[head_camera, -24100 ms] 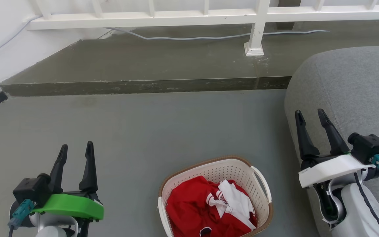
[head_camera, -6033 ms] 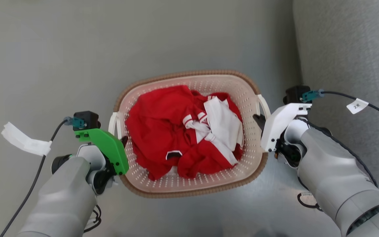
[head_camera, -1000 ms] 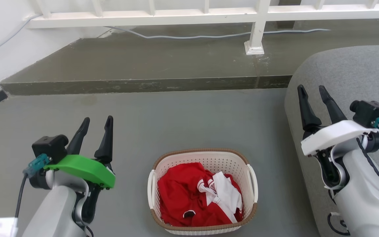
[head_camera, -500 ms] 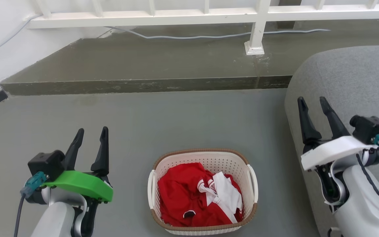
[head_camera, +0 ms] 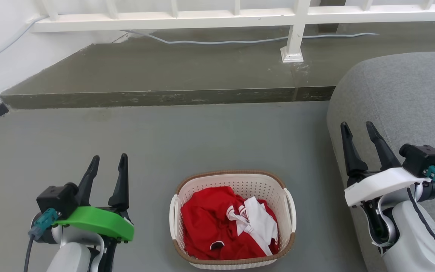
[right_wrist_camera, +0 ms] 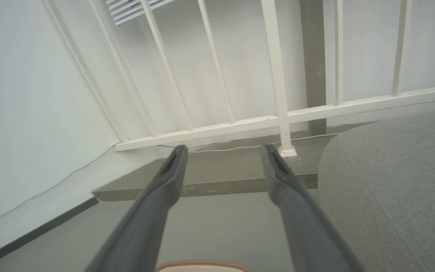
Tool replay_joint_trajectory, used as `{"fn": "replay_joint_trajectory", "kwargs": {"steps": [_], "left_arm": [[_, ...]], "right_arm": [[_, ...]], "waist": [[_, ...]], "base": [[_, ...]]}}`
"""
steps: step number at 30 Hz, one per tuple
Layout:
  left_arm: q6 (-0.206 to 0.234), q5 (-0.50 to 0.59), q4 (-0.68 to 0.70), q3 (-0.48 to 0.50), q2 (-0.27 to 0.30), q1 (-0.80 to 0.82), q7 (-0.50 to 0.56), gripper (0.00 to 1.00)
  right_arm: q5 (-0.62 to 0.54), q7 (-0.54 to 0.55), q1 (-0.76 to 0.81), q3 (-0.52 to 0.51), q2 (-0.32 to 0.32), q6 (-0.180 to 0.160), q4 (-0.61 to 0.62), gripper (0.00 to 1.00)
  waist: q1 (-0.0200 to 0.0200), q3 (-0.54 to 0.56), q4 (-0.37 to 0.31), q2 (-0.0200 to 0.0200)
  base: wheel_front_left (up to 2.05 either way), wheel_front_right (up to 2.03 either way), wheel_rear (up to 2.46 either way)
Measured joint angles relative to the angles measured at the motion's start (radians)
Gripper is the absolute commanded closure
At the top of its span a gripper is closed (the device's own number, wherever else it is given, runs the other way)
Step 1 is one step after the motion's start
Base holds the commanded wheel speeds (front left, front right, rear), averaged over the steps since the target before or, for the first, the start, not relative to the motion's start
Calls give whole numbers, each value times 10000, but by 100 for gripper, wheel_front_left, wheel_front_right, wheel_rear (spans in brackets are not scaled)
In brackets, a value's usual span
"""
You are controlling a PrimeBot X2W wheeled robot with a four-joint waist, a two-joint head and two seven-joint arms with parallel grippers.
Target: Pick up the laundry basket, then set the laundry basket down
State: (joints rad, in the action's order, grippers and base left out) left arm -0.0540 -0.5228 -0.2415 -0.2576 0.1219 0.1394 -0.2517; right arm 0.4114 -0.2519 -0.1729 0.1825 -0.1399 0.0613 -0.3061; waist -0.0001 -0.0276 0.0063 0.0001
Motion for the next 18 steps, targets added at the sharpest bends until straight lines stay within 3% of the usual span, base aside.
{"fn": "replay_joint_trajectory", "kwargs": {"steps": [18], "left_arm": [[-176,470,282,403,-284,-243,0,0]], "right_arm": [[-518,0,180,-211,102,102,67,0]], "waist": [[0,-102,36,0]], "base": [[0,0,0]]}}
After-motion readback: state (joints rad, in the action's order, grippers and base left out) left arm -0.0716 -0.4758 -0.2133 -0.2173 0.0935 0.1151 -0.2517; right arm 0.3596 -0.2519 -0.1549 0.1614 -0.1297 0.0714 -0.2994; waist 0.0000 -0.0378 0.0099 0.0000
